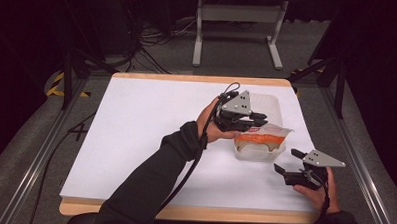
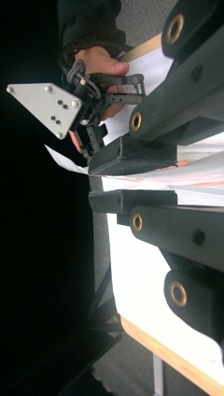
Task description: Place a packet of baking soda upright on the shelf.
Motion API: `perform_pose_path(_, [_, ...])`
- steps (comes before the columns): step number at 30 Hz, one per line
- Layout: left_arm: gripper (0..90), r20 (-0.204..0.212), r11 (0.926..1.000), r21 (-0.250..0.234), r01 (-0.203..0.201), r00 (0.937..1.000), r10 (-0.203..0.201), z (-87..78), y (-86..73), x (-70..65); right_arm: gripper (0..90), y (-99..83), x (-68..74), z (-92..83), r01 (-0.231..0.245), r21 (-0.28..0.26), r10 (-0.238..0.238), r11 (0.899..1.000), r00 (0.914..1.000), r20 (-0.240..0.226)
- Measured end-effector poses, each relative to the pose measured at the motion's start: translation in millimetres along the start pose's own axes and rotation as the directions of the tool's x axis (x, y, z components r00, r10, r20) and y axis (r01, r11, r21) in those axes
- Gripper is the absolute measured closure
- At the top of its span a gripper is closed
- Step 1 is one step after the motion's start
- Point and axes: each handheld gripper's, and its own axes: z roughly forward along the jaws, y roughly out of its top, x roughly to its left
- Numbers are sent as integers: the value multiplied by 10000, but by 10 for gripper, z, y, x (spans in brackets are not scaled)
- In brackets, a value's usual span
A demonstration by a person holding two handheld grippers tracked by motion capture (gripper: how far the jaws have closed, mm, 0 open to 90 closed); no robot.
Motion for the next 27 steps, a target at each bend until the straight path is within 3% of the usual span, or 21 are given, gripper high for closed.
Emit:
perform_pose_path(6, [764,-263,9997,217,-112,9996,118,-156,-17,-28,134,-3,-2,-7,46,-66,-46,10000,10000,-47])
perform_pose_path(13, [665,-970,9987,490,-172,9950,219,-412,-103,-39,133,-2,9,-2,116,-36,-116,9999,9999,-34])
perform_pose_path(21, [535,-1742,9915,1294,-135,9840,362,-551,-293,-30,133,-2,9,0,88,-36,-88,10000,10000,-31])
perform_pose_path(24, [444,-2158,9852,1713,78,9760,298,-570,-415,-27,133,-2,10,0,94,-31,-94,10000,10000,-29])
perform_pose_path(27, [409,-2262,9836,1781,267,9740,145,-582,-492,-28,133,-2,11,0,97,-32,-97,9999,9999,-31])
